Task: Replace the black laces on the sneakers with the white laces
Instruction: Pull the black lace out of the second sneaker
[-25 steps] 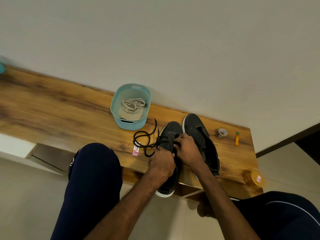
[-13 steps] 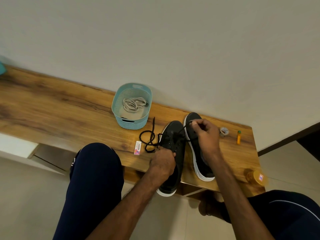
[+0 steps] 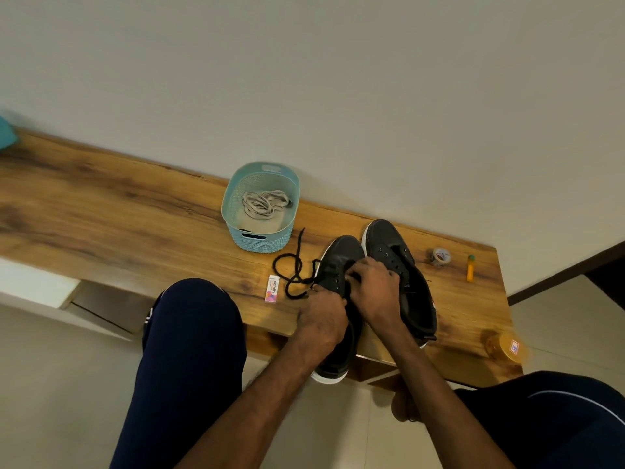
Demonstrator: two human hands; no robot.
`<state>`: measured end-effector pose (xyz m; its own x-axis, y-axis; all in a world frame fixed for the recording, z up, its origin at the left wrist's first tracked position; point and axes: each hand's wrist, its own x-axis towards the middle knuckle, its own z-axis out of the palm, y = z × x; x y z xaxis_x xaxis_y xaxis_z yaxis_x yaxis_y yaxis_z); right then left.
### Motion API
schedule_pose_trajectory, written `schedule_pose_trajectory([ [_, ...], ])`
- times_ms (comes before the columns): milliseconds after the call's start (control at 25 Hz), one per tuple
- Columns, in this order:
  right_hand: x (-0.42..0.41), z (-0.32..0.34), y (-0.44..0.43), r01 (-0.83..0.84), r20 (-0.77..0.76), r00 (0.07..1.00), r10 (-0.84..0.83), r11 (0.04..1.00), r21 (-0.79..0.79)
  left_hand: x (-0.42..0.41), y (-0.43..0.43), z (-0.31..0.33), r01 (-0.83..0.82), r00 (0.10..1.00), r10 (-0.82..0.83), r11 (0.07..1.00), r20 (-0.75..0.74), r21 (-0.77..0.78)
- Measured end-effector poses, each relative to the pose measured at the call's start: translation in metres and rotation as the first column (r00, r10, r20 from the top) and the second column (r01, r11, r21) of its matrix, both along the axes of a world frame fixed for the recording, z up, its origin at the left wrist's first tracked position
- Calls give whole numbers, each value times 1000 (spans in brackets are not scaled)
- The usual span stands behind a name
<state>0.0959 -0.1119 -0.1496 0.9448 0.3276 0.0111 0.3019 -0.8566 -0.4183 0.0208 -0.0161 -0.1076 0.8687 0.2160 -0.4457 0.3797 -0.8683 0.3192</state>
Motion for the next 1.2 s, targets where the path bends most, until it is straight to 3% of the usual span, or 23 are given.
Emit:
schedule_pose_trajectory([
  [120,1,19,1,106,75,988,-132,954,281,2,1,-2,50,999,-50,999,-17,18],
  [200,7,43,-1,165,110,962,-250,854,494,3,4,-6,66,998,-66,998,-18,11],
  [280,11,70,-12,226,-48,959,-280,647,728,4,5,-8,64,998,-64,998,-13,8],
  [320,13,79,-20,256,-141,962,-232,597,760,3,5,-8,58,998,-58,998,-9,2],
  [360,18,82,-29,257,-193,966,-171,665,701,3,5,-8,53,999,-53,999,-6,-5],
  [440,22,71,-36,168,-191,975,-114,940,298,3,4,-7,45,999,-45,999,3,-11],
  [480,20,61,-33,117,-144,985,-100,987,115,3,4,-7,36,999,-36,999,4,-13],
  [640,7,21,-6,-129,-151,982,111,985,-115,3,3,-6,19,1000,-19,1000,-7,-15],
  [720,2,5,2,-127,-113,988,107,972,-195,3,3,-4,6,1000,-6,1000,10,-1],
  [840,2,1,1,-6,-94,995,10,999,49,3,1,-6,-9,1000,9,1000,2,-6],
  [960,7,27,-2,121,-71,992,-105,945,305,3,2,-6,63,998,-63,998,-33,26],
  [1040,13,56,-6,188,-2,977,-214,851,491,4,4,-9,136,990,-133,989,-41,53],
  [1120,17,87,-12,238,-34,950,-311,649,722,4,5,-12,130,991,-129,991,-35,32],
  [1160,20,99,-17,245,-51,942,-330,579,778,5,5,-13,92,995,-92,996,-30,4],
  [1200,23,107,-22,245,-61,944,-323,569,785,5,5,-14,45,999,-45,999,-20,-29],
])
